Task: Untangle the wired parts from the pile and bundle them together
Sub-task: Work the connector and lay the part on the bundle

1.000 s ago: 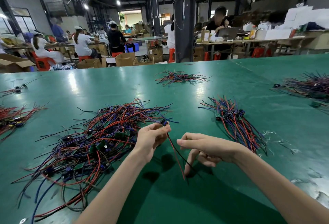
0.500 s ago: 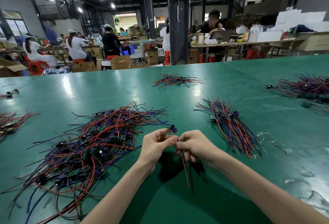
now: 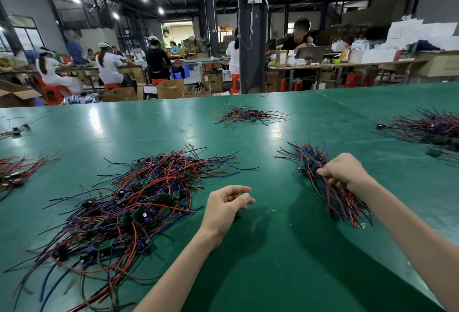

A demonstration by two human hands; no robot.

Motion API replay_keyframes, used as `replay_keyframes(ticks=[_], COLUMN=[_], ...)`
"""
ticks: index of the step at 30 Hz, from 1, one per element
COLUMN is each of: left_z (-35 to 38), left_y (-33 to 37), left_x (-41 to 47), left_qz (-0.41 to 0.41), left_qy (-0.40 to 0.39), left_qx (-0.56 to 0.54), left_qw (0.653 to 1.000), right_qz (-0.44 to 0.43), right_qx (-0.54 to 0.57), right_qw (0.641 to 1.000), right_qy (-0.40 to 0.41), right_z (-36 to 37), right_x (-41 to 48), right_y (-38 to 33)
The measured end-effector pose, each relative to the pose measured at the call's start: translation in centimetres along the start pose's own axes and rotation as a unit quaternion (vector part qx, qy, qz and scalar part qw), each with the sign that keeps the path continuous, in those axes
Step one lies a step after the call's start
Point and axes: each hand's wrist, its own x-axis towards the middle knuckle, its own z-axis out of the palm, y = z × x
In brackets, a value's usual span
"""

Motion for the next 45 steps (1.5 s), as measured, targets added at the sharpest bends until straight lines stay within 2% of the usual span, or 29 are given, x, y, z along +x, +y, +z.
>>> replay_keyframes(ticks=[5,8,10,13,16,20,24,28,31,36,39,42,45], left_z=[0.2,0.3,0.1,-0.5,-1.9,-5.3,-8.1,-8.2,-8.4,-8.9,-8.8,-8.3,-6.8], left_y=[0.0,-0.1,-0.3,-0.1,1.2,3.3,3.5,3.2,2.9,2.5,2.4,2.7,3.3], left_x=[0.0,-0.4,-0.6,-0.6,-0.3,-0.1,-0.1,0.0,0.3,0.5,0.6,0.6,0.2], left_qz=[0.009,0.055,0.132,0.189,0.157,0.062,-0.103,-0.102,-0.093,-0.127,-0.067,0.072,0.235], left_qy=[0.019,0.047,0.051,0.060,0.116,0.247,0.234,0.228,0.240,0.251,0.279,0.319,0.296], left_qx=[0.040,0.145,0.312,0.531,0.633,0.662,0.661,0.656,0.668,0.680,0.664,0.583,0.472], left_qw=[0.999,0.987,0.940,0.824,0.749,0.705,0.706,0.712,0.698,0.677,0.691,0.744,0.796], right_qz=[-0.024,-0.069,-0.119,-0.213,-0.280,-0.319,-0.332,-0.331,-0.326,-0.317,-0.312,-0.306,-0.310], right_qx=[-0.178,-0.277,-0.321,-0.354,-0.338,-0.322,-0.315,-0.286,-0.281,-0.266,-0.255,-0.244,-0.176], right_qw=[0.982,0.951,0.926,0.892,0.886,0.886,0.886,0.896,0.900,0.908,0.913,0.918,0.932], right_qy=[0.058,0.119,0.161,0.186,0.151,0.098,0.079,0.075,0.072,0.069,0.069,0.066,0.072], right_z=[1.2,2.6,3.7,5.4,7.3,9.5,10.0,9.9,9.9,9.8,9.7,9.8,9.5], right_x=[-0.9,-2.4,-3.6,-5.4,-7.2,-8.6,-8.5,-8.4,-8.3,-8.4,-8.4,-8.6,-8.5], right_y=[0.4,-0.3,-0.7,-1.0,-1.0,-0.6,-0.1,0.2,0.3,0.2,0.2,0.2,0.0])
